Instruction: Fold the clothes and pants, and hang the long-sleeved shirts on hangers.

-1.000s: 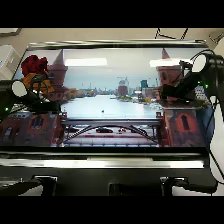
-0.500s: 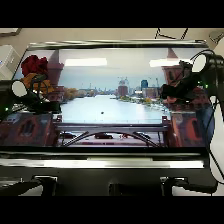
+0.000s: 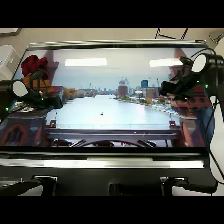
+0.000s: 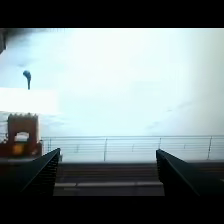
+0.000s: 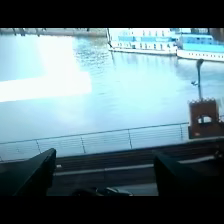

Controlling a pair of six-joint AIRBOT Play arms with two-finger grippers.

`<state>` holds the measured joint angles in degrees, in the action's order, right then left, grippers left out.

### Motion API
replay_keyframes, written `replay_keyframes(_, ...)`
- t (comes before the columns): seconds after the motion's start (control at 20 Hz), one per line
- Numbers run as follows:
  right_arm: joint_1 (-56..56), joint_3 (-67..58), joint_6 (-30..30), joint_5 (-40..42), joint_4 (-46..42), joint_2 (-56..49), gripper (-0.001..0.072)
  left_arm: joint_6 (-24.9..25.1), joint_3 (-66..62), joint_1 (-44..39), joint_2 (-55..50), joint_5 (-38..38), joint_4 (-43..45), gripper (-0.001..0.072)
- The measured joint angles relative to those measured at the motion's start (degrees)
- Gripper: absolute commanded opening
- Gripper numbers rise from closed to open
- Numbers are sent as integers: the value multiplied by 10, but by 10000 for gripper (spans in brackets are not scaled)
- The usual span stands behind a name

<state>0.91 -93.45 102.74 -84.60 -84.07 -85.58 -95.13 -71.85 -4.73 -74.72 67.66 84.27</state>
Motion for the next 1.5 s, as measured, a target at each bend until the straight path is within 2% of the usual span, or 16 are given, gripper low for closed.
replay_keyframes(0.3, 0, 0, 2, 108, -2, 0, 685, -16, -8, 5, -2, -118, -32, 715)
replay_keyframes(0.4, 0, 0, 2, 147, -2, 0, 685, -40, -32, 29, -2, -149, -11, 713)
replay_keyframes(0.55, 0, 0, 2, 174, -2, 0, 686, -115, -69, 117, -2, -163, 39, 716)
replay_keyframes(0.65, 0, 0, -1, 170, -1, 0, 686, -168, -76, 199, -6, -137, 47, 719)
replay_keyframes(0.75, 0, 0, -1, 144, 10, -1, 686, -200, -63, 283, -14, -116, 14, 719)
replay_keyframes(0.85, 0, 0, -1, 110, 23, -2, 685, -209, -37, 349, -24, -120, -50, 719)
replay_keyframes(1.0, 0, 0, -1, 56, 39, -2, 684, -206, -3, 409, -46, -157, -138, 719)
replay_keyframes(1.1, 0, 0, -1, 23, 47, -2, 684, -186, 10, 428, -69, -188, -197, 719)
replay_keyframes(1.5, 0, 0, 1, -43, 89, -2, 679, -35, 23, 447, -175, -294, -422, 718)
